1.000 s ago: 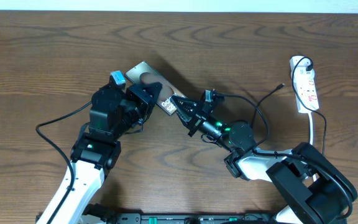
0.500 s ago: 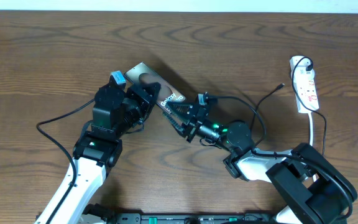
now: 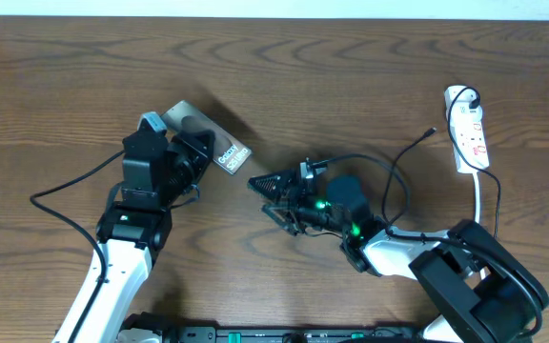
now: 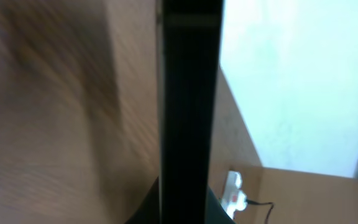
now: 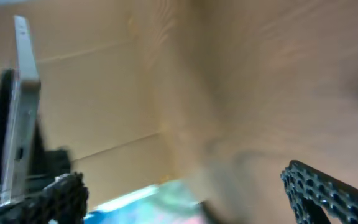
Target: Plug charger to phone and switch on socket
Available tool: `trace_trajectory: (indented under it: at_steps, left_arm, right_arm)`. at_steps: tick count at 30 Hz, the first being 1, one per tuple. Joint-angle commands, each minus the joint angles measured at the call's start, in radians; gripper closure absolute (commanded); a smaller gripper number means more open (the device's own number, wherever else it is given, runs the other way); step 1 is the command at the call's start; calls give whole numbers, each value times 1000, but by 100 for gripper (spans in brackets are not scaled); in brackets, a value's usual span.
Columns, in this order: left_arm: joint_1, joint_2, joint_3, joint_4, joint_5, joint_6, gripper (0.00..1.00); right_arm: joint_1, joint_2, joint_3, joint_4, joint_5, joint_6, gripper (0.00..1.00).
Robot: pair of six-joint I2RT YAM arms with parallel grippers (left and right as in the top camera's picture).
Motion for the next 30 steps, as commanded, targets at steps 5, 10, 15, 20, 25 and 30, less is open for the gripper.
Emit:
trace_trajectory:
  at_steps: [5, 10, 15, 20, 25, 30]
  left_arm:
    - [8, -9, 5, -69, 81, 88, 92]
    - [8, -9, 5, -81, 96, 88, 93]
    - [7, -8, 5, -81, 99, 87, 92]
    - [8, 24, 5, -73, 194, 82, 92]
    - [8, 146, 5, 129, 459, -5, 93]
    - [6, 301, 6, 385, 661, -200, 93]
  right_arm:
    - [-43, -22, 6, -104, 204, -465, 1]
    - [-109, -103, 8, -290, 278, -566, 1]
    - [-168, -244, 10, -467, 354, -645, 1]
    - [-174, -425, 66, -763, 563, -712, 1]
    - [-174, -554, 202, -1181, 809, -731, 1]
    - [-174, -581, 228, -1255, 837, -832, 1]
